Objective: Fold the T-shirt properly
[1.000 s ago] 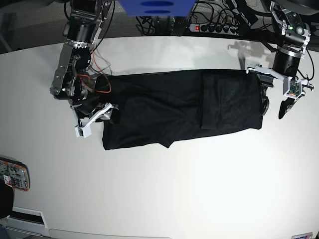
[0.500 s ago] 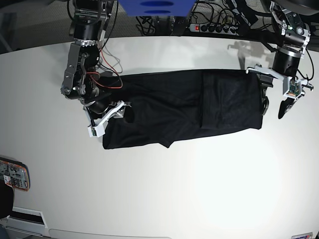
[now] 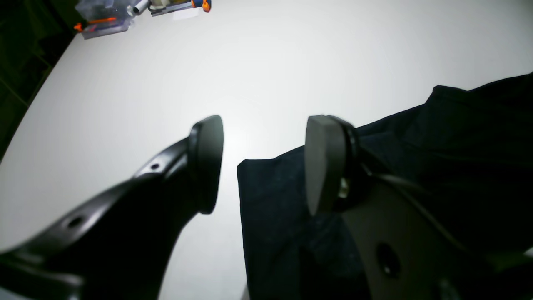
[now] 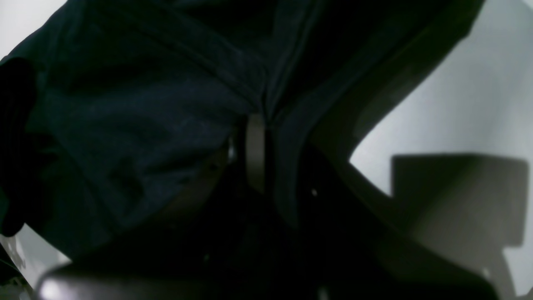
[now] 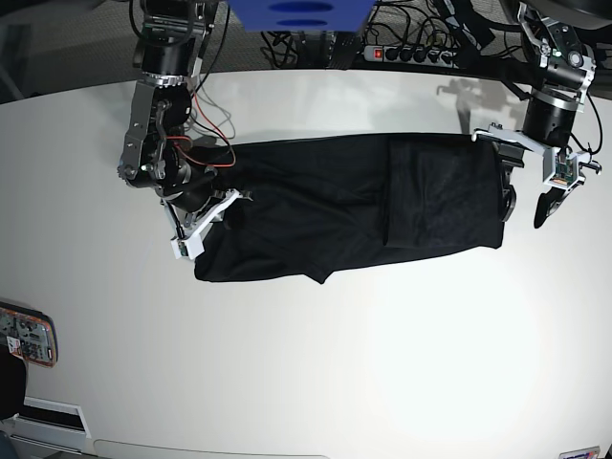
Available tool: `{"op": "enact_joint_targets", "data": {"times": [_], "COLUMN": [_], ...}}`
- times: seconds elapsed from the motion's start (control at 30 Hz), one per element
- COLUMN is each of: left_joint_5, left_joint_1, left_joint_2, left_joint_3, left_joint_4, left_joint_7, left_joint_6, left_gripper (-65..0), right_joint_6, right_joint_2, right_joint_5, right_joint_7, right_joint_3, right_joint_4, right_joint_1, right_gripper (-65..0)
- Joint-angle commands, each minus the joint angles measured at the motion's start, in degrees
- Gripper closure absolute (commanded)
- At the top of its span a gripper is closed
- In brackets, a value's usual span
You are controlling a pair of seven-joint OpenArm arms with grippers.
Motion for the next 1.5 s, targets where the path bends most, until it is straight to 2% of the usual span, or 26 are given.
{"op": "enact_joint_targets", "data": {"times": [0.0,0.13,0.37,0.53,0.73,0.8,0.9,1.0,1.1,1.27,1.37,1.47], "left_joint_5": [-0.99,-0.99,-0.99,-0.99,-0.9,-0.9,-0.9,-0.9,-0.9,-0.9,-0.9,-0.9], "left_joint_1": [0.12,0.12,0.12,0.03,0.03,0.03,0.03,0.03,0.03,0.03,0.03,0.03], "left_joint_2": [-0.73,-0.73,-0.73,-0.56,-0.47,-0.47,-0.56,-0.47,-0.38,-0.38,-0.38,-0.38], "left_joint_3": [-0.42,-0.42,-0.51,-2.01,-2.01,-2.01,-2.01,-1.83,-1.83,-1.83,-1.92,-1.92], "left_joint_4": [0.9,0.9,0.98,0.98,0.98,0.98,0.9,0.98,0.9,0.9,0.81,0.81], "left_joint_7": [-1.9,-1.9,-1.9,-1.9,-1.9,-1.9,-1.9,-1.9,-1.9,-1.9,-1.9,-1.9], "left_joint_6": [0.3,0.3,0.3,0.3,0.3,0.3,0.3,0.3,0.3,0.3,0.3,0.3], "left_gripper": [-30.1,-30.1,-30.1,-30.1,-30.1,-30.1,-30.1,-30.1,-30.1,-30.1,-30.1,-30.1], "right_joint_6": [-0.15,-0.24,-0.68,-6.57,-8.06,-10.44,-14.48,-14.57,-14.57,-14.57,-14.57,-14.57], "right_joint_2": [0.26,3.6,6.24,9.49,13.36,14.15,14.06,13.89,13.45,7.91,3.51,0.7], "right_joint_5": [-1.16,-1.34,-1.34,-1.43,-1.51,-2.22,-8.19,-15.93,-24.19,-35.01,-41.16,-46.08], "right_joint_7": [-2.01,-5.0,-6.41,-6.14,-6.06,-5.97,-5.88,-5.88,-6.14,-6.5,-6.5,-6.5], "right_joint_3": [-0.03,-0.03,2.16,1.29,1.2,1.2,1.02,-0.38,-4.96,-13.13,-18.49,-23.15], "right_joint_4": [0.23,0.23,2.77,2.77,2.86,3.48,8.4,12.97,17.98,22.91,24.75,24.93], "right_joint_1": [0.0,0.17,0.44,3.25,3.87,3.87,3.78,3.6,3.78,3.6,3.52,2.11], "right_gripper": [0.0,0.0,0.0,0.0,0.0,0.0,0.0,0.0,0.0,0.0,0.0,0.0]}}
